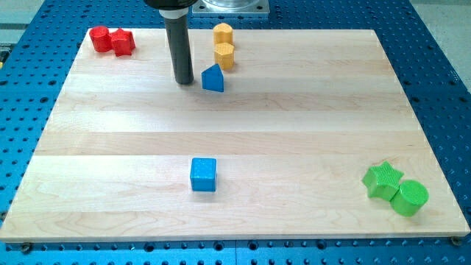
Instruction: Slide the red circle below the blue triangle
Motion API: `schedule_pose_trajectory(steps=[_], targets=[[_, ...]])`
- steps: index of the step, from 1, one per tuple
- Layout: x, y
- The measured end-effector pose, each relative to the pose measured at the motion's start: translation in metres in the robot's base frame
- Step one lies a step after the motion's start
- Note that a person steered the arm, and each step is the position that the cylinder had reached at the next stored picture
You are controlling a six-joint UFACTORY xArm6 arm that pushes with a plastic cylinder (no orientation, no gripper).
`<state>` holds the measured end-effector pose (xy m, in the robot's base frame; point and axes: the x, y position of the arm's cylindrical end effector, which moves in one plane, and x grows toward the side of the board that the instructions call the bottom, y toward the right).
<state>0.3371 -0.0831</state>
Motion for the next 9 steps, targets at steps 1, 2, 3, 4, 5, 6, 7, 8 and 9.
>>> schedule_pose_trajectory(steps=[1,2,3,4,5,6,7,8,9], targets=[[0.018,0.010],[0.036,0.021],[0.037,0.037],[0.040,0.068],[0.041,0.106],[0.066,0.081],[0.057,-0.058],[-0.004,-0.167],[-0.038,-0.221]])
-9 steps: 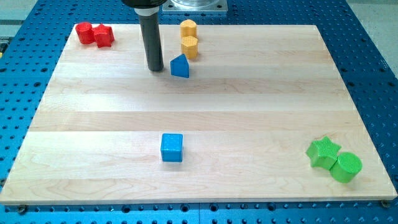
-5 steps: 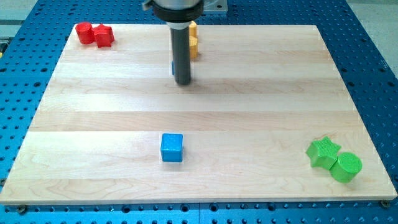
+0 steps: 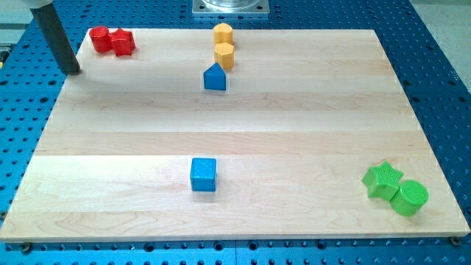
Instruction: Slide the red circle below the blue triangle
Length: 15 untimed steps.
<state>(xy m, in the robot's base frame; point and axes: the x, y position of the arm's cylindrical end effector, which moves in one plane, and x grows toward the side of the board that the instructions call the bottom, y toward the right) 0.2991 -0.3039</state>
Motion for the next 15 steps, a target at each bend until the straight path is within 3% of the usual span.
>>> schedule_pose_trajectory(steps=[1,2,3,4,5,6,7,8,10,11,12,14,15], targets=[[-0.071,0.001],[-0.107,0.005],[-0.086,0.024],[0.012,0.044],[0.051,0.056],[-0.001,0.019],[-0.011,0.077],[0.033,0.166],[-0.043,0.151],[-0.005,0.206],[0.079,0.234],[0.067,0.158],[0.108,0.150]])
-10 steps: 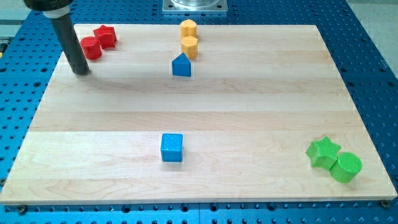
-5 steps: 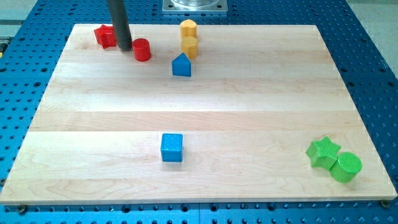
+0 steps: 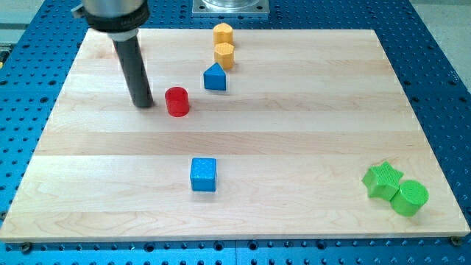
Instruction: Slide the red circle below the blue triangle
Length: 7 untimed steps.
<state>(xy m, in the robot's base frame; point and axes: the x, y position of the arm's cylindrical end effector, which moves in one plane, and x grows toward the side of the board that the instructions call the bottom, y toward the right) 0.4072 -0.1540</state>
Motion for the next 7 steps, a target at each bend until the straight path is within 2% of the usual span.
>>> schedule_pose_trajectory(steps=[1,2,3,4,5,6,7], targets=[[0.023,0.026],[0.006,0.057],[0.001,0.041],[-0.007,0.074],[-0.028,0.056],[-0.042,0.073],[-0.028,0.087]])
